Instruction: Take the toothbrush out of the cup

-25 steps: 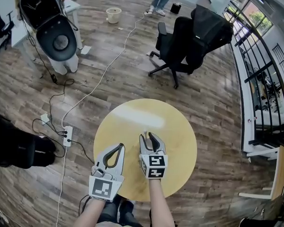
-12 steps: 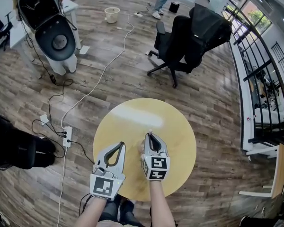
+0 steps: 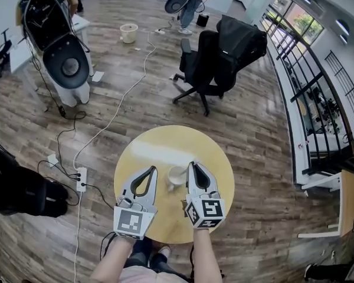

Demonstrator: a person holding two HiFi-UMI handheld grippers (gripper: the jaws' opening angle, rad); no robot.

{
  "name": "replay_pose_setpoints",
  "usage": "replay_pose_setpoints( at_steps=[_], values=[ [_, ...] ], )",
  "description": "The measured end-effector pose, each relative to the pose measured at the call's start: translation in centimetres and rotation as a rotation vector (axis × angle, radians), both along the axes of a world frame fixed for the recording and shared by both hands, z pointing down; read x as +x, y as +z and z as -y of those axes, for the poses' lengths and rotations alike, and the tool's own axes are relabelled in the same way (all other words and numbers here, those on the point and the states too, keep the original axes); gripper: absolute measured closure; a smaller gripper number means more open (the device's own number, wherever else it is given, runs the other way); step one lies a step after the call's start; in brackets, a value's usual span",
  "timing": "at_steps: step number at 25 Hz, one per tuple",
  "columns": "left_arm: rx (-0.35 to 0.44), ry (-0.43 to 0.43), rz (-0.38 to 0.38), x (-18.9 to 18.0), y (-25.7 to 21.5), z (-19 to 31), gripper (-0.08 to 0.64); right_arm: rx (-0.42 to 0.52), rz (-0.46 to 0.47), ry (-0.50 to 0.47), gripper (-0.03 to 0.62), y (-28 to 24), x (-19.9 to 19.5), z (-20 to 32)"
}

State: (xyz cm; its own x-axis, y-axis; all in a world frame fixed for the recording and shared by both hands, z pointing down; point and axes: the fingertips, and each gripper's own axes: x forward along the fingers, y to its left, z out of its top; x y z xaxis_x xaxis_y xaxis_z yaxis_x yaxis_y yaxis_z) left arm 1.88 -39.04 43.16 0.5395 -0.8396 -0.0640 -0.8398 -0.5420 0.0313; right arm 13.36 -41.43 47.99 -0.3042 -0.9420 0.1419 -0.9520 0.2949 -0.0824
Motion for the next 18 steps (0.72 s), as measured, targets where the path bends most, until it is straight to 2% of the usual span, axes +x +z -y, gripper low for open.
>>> replay_pose_setpoints(
  at_steps=[7,13,18],
  values=[
    [0.103,0.033,-0.021,1.0,-4.8,-3.1,0.561,0.112,0.008,-0.001,0.572,-5.6,1.2,-4.9],
    [0.125,0.029,-0.028,1.2,-6.2,-5.4,0.561,0.217,-0.008,-0.005,0.572,-9.2,1.7,-9.5],
    [0.139,0.023,-0.031,1.4,-7.2,-7.3,0.561,0.233,0.004,-0.012,0.572,-9.9,1.8,-12.2]
  ],
)
